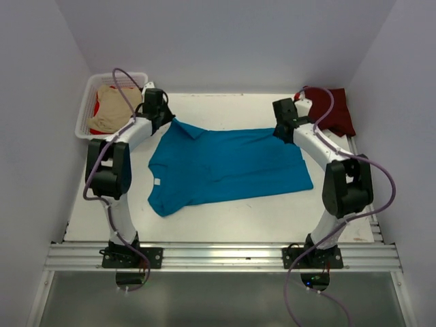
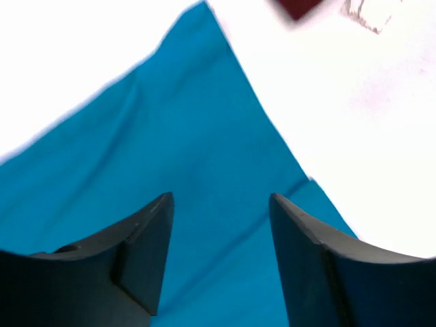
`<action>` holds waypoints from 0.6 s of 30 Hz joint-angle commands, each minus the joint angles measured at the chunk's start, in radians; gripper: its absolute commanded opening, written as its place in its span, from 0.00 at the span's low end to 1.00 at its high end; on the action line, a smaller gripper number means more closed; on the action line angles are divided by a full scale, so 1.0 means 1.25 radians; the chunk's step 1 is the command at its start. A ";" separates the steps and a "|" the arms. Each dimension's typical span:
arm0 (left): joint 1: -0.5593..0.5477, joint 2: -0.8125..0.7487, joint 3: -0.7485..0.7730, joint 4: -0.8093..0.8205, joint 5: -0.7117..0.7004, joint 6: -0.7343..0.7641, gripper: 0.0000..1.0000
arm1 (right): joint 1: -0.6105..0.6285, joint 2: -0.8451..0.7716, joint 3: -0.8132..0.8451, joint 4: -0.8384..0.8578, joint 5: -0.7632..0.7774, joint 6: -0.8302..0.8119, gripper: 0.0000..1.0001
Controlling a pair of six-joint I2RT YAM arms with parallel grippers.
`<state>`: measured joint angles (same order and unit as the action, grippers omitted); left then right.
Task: Fold and stack the t-shirts
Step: Fold the tshirt
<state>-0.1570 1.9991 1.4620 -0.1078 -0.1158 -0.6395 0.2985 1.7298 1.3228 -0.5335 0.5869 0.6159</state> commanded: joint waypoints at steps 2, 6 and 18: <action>0.008 -0.129 -0.060 -0.008 0.028 -0.004 0.00 | -0.073 0.096 0.145 0.049 -0.009 0.017 0.66; 0.008 -0.178 -0.092 -0.022 0.039 0.005 0.00 | -0.133 0.203 0.242 0.040 -0.035 0.004 0.64; 0.008 -0.202 -0.135 -0.037 0.068 -0.004 0.00 | -0.209 0.442 0.427 0.057 -0.157 -0.048 0.47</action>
<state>-0.1570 1.7893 1.3075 -0.1555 -0.0471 -0.6430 0.0402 2.2726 1.8046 -0.4896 0.4374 0.5827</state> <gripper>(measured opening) 0.011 0.480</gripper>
